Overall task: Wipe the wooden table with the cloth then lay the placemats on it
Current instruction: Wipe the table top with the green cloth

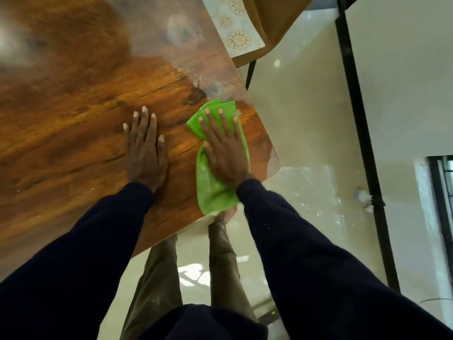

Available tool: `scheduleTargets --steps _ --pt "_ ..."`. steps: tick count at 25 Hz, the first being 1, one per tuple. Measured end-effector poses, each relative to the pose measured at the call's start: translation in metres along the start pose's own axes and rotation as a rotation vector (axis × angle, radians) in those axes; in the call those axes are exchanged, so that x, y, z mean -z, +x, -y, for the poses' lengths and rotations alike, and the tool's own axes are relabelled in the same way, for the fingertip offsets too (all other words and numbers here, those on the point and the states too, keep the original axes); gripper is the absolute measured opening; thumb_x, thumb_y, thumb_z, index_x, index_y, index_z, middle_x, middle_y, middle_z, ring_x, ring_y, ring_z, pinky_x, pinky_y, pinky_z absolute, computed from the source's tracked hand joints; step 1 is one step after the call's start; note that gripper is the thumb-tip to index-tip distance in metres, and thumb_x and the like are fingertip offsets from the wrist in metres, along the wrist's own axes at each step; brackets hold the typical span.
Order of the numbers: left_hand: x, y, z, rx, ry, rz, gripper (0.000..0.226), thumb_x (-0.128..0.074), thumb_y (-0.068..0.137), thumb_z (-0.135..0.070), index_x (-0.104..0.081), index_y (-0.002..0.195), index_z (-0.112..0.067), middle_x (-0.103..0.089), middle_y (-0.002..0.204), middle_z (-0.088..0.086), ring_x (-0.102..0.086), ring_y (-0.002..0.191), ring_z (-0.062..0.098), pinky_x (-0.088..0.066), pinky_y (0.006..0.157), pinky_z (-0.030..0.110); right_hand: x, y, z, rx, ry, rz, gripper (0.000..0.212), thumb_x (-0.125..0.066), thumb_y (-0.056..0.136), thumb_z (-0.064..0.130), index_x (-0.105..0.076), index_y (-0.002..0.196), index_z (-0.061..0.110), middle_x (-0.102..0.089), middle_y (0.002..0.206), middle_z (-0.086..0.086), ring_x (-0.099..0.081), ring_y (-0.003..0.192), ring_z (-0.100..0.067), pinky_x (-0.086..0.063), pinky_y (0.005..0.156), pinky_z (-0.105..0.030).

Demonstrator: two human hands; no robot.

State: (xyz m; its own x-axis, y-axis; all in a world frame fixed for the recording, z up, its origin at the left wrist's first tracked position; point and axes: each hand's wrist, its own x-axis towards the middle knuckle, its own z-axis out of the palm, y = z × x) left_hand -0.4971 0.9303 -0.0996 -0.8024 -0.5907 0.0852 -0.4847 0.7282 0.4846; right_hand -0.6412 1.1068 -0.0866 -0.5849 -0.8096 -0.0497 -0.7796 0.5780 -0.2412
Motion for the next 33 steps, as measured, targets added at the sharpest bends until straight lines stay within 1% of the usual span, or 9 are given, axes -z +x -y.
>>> scheduleTargets --steps 3,6,9,13,17,20,24,28,33 --pt "-0.015 0.002 -0.023 0.08 0.091 -0.015 0.054 -0.032 0.114 -0.024 -0.026 0.164 -0.004 -0.018 0.175 0.011 -0.011 0.163 0.027 -0.005 0.133 0.049 0.005 -0.057 -0.029 0.128 0.069 0.074 0.059 -0.032 0.111 0.036 -0.028 0.167 0.019 -0.019 0.176 -0.005 -0.007 0.165 -0.03 -0.01 0.13 -0.062" --pt "-0.017 0.004 -0.028 0.103 0.134 -0.015 0.056 -0.029 0.114 -0.026 -0.022 0.165 -0.005 -0.016 0.175 0.01 -0.009 0.163 0.026 -0.005 0.133 0.049 0.018 -0.077 -0.081 0.083 0.067 0.071 0.059 -0.029 0.111 0.037 -0.029 0.167 0.017 -0.019 0.176 -0.005 -0.009 0.165 -0.029 -0.013 0.129 -0.063" --pt "-0.018 0.006 -0.03 0.108 0.163 -0.006 0.056 -0.029 0.113 -0.026 -0.022 0.165 -0.005 -0.016 0.175 0.01 -0.009 0.163 0.026 -0.006 0.133 0.05 0.023 -0.052 -0.11 0.067 0.037 0.085 0.06 -0.028 0.11 0.038 -0.028 0.167 0.018 -0.018 0.177 -0.005 -0.008 0.165 -0.029 -0.012 0.13 -0.063" --pt "-0.019 0.007 -0.028 0.109 0.176 -0.011 0.057 -0.029 0.113 -0.027 -0.024 0.165 -0.005 -0.017 0.175 0.011 -0.01 0.163 0.026 -0.008 0.132 0.051 0.018 0.018 -0.096 0.129 -0.009 0.069 0.062 -0.033 0.109 0.04 -0.029 0.167 0.016 -0.02 0.176 -0.009 -0.011 0.164 -0.033 -0.009 0.131 -0.061" --pt "-0.018 0.007 -0.028 0.088 0.172 -0.06 0.054 -0.035 0.112 -0.023 -0.03 0.163 -0.004 -0.023 0.173 0.012 -0.015 0.162 0.027 -0.012 0.131 0.053 0.009 0.065 -0.036 0.243 -0.031 0.045 0.064 -0.033 0.109 0.041 -0.025 0.168 0.018 -0.018 0.176 -0.008 -0.009 0.164 -0.034 -0.009 0.129 -0.061" --pt "-0.017 0.005 -0.029 0.076 0.165 -0.059 0.055 -0.036 0.112 -0.022 -0.029 0.163 -0.004 -0.022 0.173 0.012 -0.015 0.162 0.026 -0.012 0.132 0.053 0.004 0.039 -0.018 0.33 -0.017 0.096 0.064 -0.034 0.11 0.041 -0.02 0.169 0.02 -0.012 0.178 -0.008 -0.003 0.164 -0.033 -0.008 0.129 -0.06" --pt "-0.015 0.008 -0.031 0.106 0.13 -0.033 0.056 -0.035 0.111 -0.023 -0.028 0.164 -0.005 -0.021 0.174 0.011 -0.014 0.163 0.026 -0.012 0.131 0.054 0.014 -0.017 -0.062 0.49 0.063 0.21 0.062 -0.042 0.111 0.036 -0.023 0.168 0.021 -0.014 0.177 -0.006 -0.002 0.165 -0.03 -0.007 0.131 -0.059" --pt "-0.016 0.011 -0.029 0.127 0.123 -0.021 0.057 -0.037 0.11 -0.022 -0.027 0.164 -0.005 -0.02 0.174 0.01 -0.013 0.163 0.026 -0.012 0.131 0.054 0.019 0.014 -0.097 0.339 0.039 0.157 0.06 -0.035 0.11 0.037 -0.029 0.167 0.019 -0.02 0.176 -0.006 -0.008 0.164 -0.031 -0.013 0.129 -0.063" --pt "-0.016 0.011 -0.025 0.107 0.139 -0.024 0.058 -0.038 0.11 -0.019 -0.027 0.164 -0.003 -0.02 0.174 0.011 -0.015 0.162 0.028 -0.018 0.129 0.058 0.016 0.137 -0.058 0.176 -0.003 0.024 0.061 -0.036 0.11 0.033 -0.025 0.168 0.018 -0.017 0.177 -0.007 -0.007 0.165 -0.031 -0.011 0.131 -0.06"
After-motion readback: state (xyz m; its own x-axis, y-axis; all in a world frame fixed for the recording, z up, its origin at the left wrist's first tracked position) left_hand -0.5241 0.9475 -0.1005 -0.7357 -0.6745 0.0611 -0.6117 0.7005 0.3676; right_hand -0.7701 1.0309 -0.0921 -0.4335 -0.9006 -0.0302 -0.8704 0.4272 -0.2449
